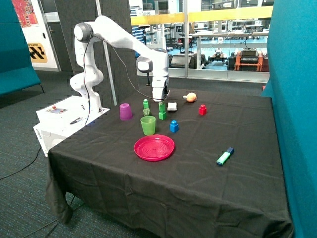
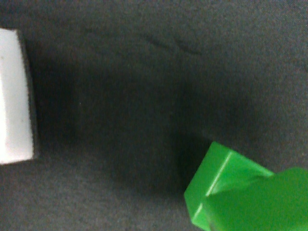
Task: Stack green blocks
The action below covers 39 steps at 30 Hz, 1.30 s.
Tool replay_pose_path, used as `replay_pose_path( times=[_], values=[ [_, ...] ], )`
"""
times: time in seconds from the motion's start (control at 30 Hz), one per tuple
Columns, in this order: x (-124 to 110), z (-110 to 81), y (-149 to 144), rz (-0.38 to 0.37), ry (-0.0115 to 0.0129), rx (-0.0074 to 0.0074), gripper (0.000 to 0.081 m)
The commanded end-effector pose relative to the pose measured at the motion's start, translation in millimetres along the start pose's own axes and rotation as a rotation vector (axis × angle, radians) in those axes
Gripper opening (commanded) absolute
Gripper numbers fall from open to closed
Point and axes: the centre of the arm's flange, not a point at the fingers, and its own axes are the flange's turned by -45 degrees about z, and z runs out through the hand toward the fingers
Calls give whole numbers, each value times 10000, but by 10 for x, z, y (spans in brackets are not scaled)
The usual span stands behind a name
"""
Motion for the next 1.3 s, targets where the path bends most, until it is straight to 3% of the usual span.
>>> replay_pose_path(
  times=[0.0,0.7,0.87,0.9,1.23,1.27],
  values=[
    [59,4,34,19,-69,25,0],
    [51,115,-25,-141,-69,25,0],
    [44,129,-58,142,-69,24,0],
    [43,129,-56,-118,-69,25,0],
    [14,167,-29,-219,-69,26,0],
    [12,177,-28,7,-69,25,0]
  ],
)
